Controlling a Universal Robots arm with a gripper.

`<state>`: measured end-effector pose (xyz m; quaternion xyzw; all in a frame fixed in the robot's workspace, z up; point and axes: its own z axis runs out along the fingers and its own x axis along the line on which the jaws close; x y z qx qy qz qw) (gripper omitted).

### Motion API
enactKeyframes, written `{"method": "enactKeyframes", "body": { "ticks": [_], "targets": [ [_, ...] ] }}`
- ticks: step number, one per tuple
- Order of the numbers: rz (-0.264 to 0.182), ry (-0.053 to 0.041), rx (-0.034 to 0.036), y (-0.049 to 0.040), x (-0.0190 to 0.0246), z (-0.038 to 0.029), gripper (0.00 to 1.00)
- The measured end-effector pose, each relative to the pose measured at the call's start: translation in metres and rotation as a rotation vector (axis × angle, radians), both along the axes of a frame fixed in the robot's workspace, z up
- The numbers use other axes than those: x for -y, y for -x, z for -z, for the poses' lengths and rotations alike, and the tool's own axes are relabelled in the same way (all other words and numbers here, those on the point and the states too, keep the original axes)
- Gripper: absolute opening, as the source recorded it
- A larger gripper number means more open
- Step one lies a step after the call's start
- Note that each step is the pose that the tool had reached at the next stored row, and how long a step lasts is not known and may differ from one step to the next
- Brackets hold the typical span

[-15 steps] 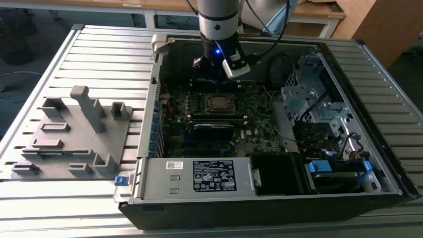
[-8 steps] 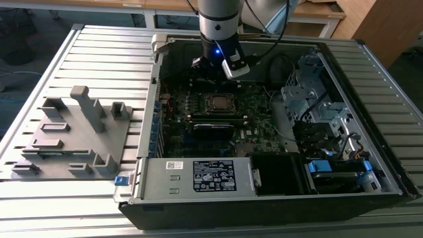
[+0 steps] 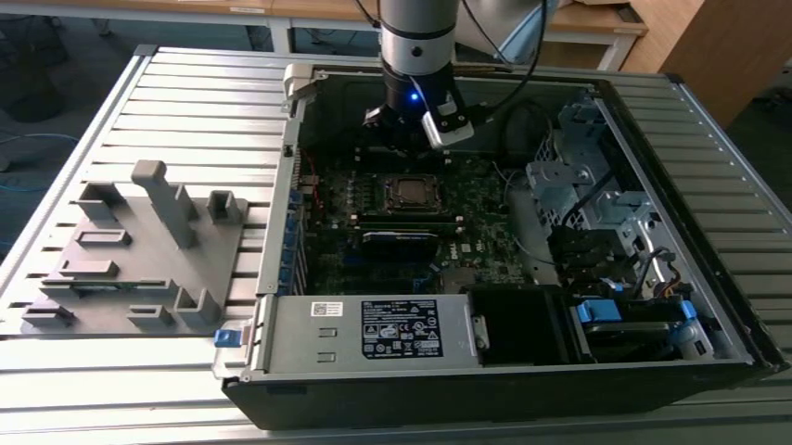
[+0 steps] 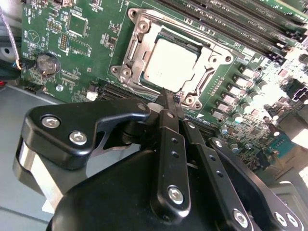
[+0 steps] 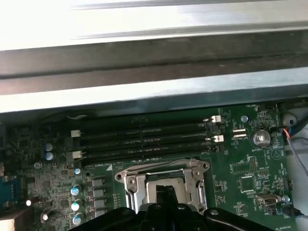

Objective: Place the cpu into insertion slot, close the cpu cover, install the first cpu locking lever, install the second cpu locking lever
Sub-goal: 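Install the first cpu locking lever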

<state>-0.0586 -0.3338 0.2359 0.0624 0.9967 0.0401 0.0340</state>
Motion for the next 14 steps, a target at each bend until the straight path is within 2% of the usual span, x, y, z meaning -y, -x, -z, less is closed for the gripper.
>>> {"method": "enactKeyframes", "body": {
  "ticks": [3,4,9,14],
  "targets": [
    [0.0,0.0154,-0.0224,-0.0055,0.0,0.0002,0.1],
    [0.001,0.0197,-0.0268,-0.0065,0.0,0.0003,0.1],
    [0.001,0.0261,-0.0346,-0.0081,0.0002,0.0009,0.1],
    [0.001,0.0261,-0.0351,-0.0082,0.0005,0.0013,0.1]
  ]
}}
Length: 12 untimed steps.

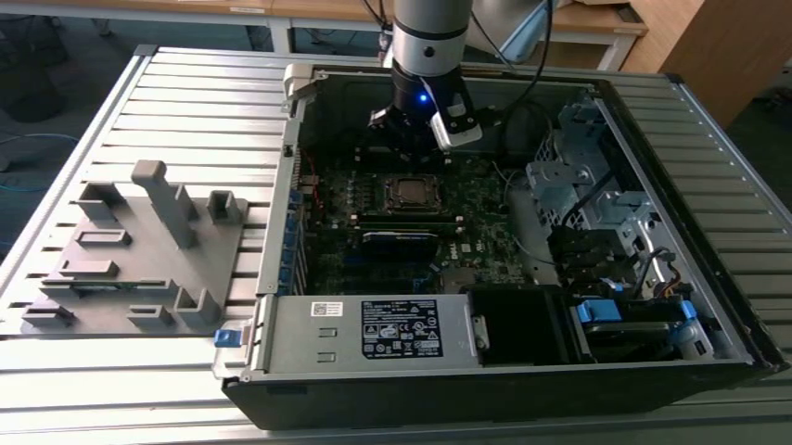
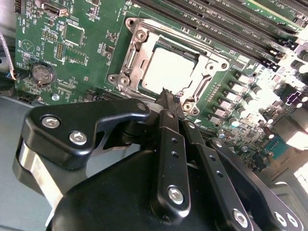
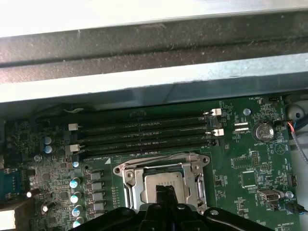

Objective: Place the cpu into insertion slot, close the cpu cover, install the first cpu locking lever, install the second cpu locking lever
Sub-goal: 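Install the first cpu locking lever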

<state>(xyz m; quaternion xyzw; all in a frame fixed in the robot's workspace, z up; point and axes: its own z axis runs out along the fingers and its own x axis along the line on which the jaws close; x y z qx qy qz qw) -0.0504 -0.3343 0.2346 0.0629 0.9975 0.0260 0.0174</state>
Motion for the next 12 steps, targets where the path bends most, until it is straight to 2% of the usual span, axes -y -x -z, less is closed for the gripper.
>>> {"method": "enactKeyframes", "body": {
  "ticks": [7,12],
  "targets": [
    [0.0,-0.0001,0.0001,-0.003,0.0003,0.0001,0.1],
    [0.0,-0.0001,0.0001,-0.0031,0.0024,0.0001,0.1]
  ]
}}
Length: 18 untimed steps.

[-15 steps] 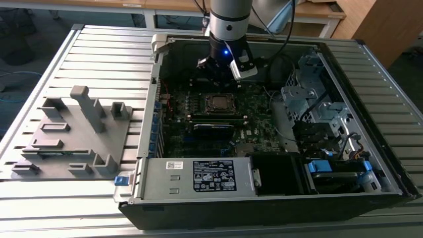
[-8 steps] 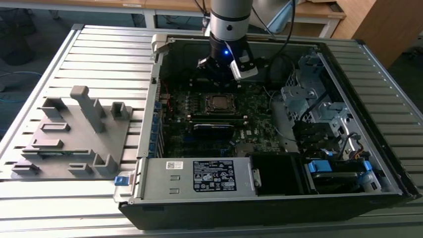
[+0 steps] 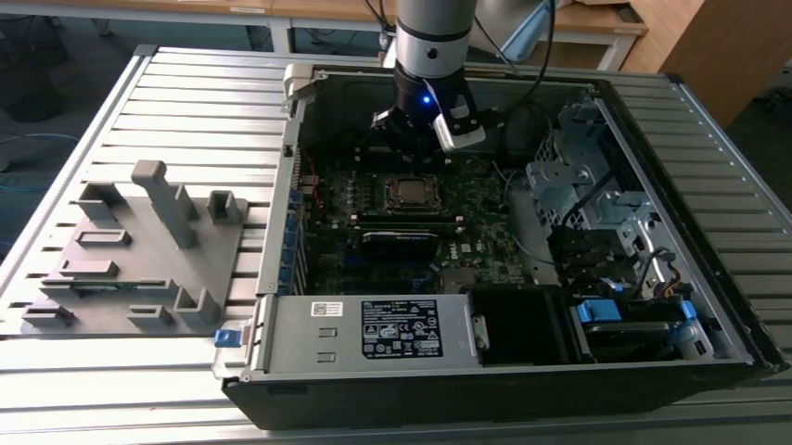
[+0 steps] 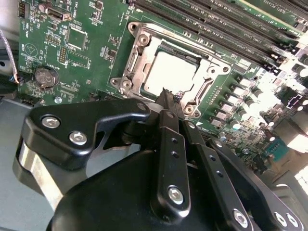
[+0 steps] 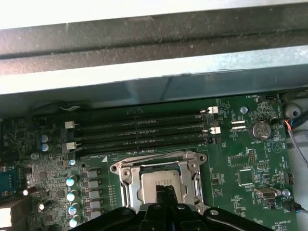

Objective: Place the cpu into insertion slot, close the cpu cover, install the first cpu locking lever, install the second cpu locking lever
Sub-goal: 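Install the first cpu locking lever, then install the second cpu locking lever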

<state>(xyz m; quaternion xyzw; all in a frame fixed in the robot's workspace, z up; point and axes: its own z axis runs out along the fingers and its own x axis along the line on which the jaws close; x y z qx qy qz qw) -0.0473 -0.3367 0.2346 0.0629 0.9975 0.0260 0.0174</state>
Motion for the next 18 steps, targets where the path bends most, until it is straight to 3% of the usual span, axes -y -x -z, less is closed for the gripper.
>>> {"method": "enactKeyframes", "body": {
  "ticks": [6,8,12,14,18],
  "targets": [
    [0.0,-0.0001,0.0001,0.0,0.0001,-0.0018,0.1],
    [0.0,0.0001,-0.0001,0.0,0.0001,-0.0092,0.1],
    [0.0,0.0,0.0,0.0,0.0001,-0.0093,0.1],
    [0.0,0.0,0.0,0.0,0.0001,-0.0211,0.1],
    [0.0,0.0001,0.0,0.0,0.0001,-0.0212,0.1]
  ]
}}
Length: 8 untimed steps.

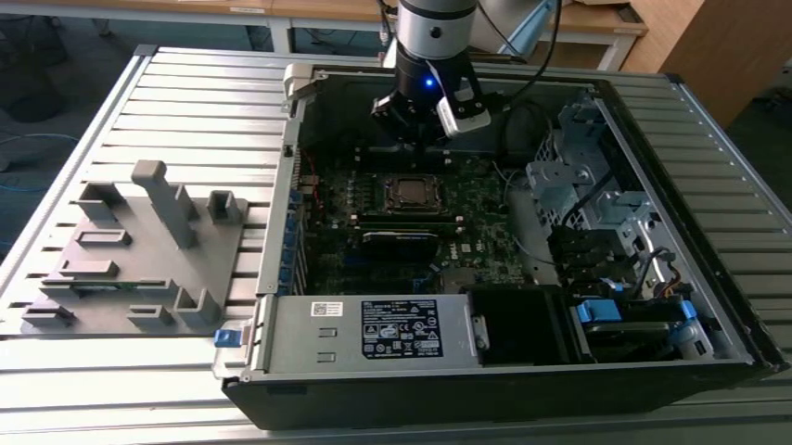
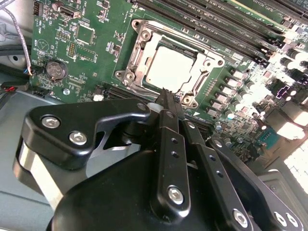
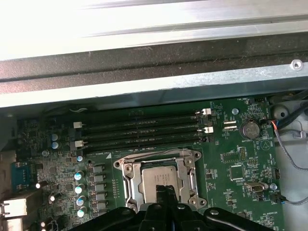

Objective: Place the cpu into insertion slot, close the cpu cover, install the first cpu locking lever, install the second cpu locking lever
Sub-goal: 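Install the second cpu locking lever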

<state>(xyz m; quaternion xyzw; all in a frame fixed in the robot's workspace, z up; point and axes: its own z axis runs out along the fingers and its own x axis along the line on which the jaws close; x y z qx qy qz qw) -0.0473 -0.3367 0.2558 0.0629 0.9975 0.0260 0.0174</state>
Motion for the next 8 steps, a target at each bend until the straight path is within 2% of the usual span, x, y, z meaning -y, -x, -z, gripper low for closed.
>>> {"method": "enactKeyframes", "body": {
  "ticks": [4,8],
  "targets": [
    [0.0,0.0003,-0.0003,0.0,0.0004,-0.0002,0.1],
    [-0.001,0.0,-0.0001,0.0,0.0038,-0.0001,0.1]
  ]
}}
